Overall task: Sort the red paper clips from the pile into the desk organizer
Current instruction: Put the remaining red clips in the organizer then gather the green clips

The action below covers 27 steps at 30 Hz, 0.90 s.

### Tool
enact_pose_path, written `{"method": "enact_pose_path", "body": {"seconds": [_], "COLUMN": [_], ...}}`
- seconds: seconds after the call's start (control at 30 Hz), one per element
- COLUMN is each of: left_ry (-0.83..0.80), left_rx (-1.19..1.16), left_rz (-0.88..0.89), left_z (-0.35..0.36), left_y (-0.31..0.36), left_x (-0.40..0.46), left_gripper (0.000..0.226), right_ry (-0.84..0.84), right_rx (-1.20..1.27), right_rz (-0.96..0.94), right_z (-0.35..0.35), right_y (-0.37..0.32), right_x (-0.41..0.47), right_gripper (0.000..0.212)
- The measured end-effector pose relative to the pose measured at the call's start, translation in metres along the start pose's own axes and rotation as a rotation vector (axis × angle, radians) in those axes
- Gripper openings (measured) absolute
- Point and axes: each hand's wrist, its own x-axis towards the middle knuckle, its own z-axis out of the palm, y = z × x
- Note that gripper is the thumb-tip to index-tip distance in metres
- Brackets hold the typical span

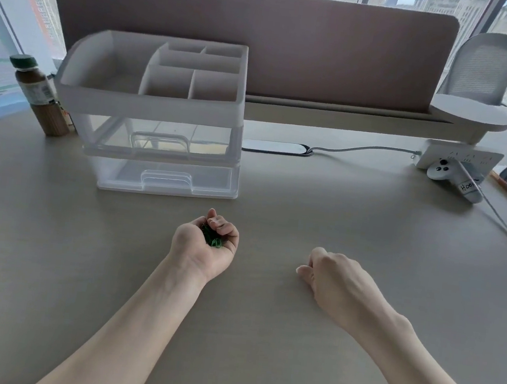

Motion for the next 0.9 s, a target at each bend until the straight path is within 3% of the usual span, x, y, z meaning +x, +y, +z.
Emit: {"method": "enact_pose_path", "body": {"seconds": [0.1,0.2,0.23,0.37,0.53,0.77,0.9], "left_ry": [0.009,0.007,0.002,-0.028,-0.036,-0.144,-0.277], "left_rx": [0.017,0.001,-0.017,-0.121,-0.143,-0.080,-0.078], "left_rz": [-0.030,-0.047,-0.055,-0.052,0.014,0.104,0.093], "left_z": [-0.001,-0.005,-0.006,-0.010,-0.012,0.002,0.024], "left_y": [0.004,0.012,0.017,0.039,0.064,0.096,0.118], "left_x": [-0.003,-0.006,-0.008,-0.018,-0.032,-0.038,-0.041], "left_gripper": [0.027,0.025,0.024,0.022,0.032,0.035,0.037], "right_ry": [-0.008,0.024,0.026,-0.100,-0.180,-0.167,-0.114], "right_rx": [-0.033,0.107,0.246,1.204,1.756,2.095,2.134], "right_rz": [0.053,0.038,0.033,0.123,0.170,0.357,0.308], "right_z": [0.001,0.001,0.001,-0.006,-0.010,-0.013,-0.031], "right_y": [-0.009,-0.020,-0.025,-0.058,-0.095,-0.146,-0.175], "right_x": [0.000,0.003,0.007,0.021,0.032,0.052,0.069], "right_gripper": [0.033,0.033,0.031,0.015,0.019,0.039,0.041]}}
